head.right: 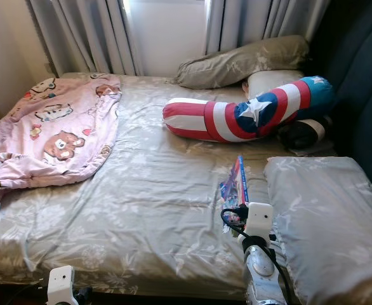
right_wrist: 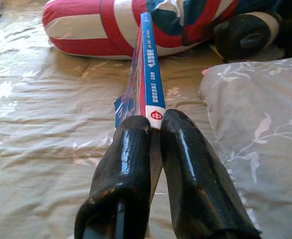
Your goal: Clean up the room
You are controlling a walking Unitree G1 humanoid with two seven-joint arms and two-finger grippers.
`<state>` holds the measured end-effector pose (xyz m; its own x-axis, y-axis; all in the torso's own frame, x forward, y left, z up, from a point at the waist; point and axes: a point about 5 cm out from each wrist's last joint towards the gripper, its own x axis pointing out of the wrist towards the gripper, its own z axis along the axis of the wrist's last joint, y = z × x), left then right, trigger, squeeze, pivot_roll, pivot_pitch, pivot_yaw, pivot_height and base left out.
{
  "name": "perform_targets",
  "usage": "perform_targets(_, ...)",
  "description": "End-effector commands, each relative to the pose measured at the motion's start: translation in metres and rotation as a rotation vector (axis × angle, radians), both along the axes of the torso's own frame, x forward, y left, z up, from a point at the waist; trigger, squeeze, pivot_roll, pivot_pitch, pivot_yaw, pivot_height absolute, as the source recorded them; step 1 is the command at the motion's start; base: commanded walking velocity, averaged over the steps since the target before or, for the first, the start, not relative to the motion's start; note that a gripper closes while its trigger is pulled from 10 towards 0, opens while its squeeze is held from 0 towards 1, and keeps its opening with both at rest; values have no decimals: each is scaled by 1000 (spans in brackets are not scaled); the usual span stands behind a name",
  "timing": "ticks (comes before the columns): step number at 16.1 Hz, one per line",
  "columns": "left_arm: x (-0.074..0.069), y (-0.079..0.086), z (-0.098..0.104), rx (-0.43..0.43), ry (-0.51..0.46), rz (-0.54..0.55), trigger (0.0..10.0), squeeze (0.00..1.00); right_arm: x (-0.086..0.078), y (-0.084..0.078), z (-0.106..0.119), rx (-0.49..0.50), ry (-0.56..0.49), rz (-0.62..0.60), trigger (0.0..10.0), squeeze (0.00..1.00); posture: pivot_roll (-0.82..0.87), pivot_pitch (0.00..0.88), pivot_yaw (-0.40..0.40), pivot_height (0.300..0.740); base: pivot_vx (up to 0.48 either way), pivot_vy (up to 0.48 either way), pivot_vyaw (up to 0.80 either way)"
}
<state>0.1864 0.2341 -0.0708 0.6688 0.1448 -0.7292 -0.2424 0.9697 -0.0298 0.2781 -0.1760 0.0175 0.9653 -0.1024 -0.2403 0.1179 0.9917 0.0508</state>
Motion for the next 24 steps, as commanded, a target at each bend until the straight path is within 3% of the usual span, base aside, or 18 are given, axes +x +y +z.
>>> perform_targets(1,-1,3,0,1,14,9,10000,0,8,-5,15,-6,-73,-15,10000,0,2,0,-34,740,0,0,-750)
perform_targets(15,-3,2,-1,-8,15,9,10000,0,11,-6,18,-16,-88,-15,10000,0,7,0,-34,740,220,0,0)
perform_targets(24,-8,5,-3,-3,28,4,10000,0,9,-14,15,-29,-73,-64,10000,0,15,0,-32,740,0,0,0)
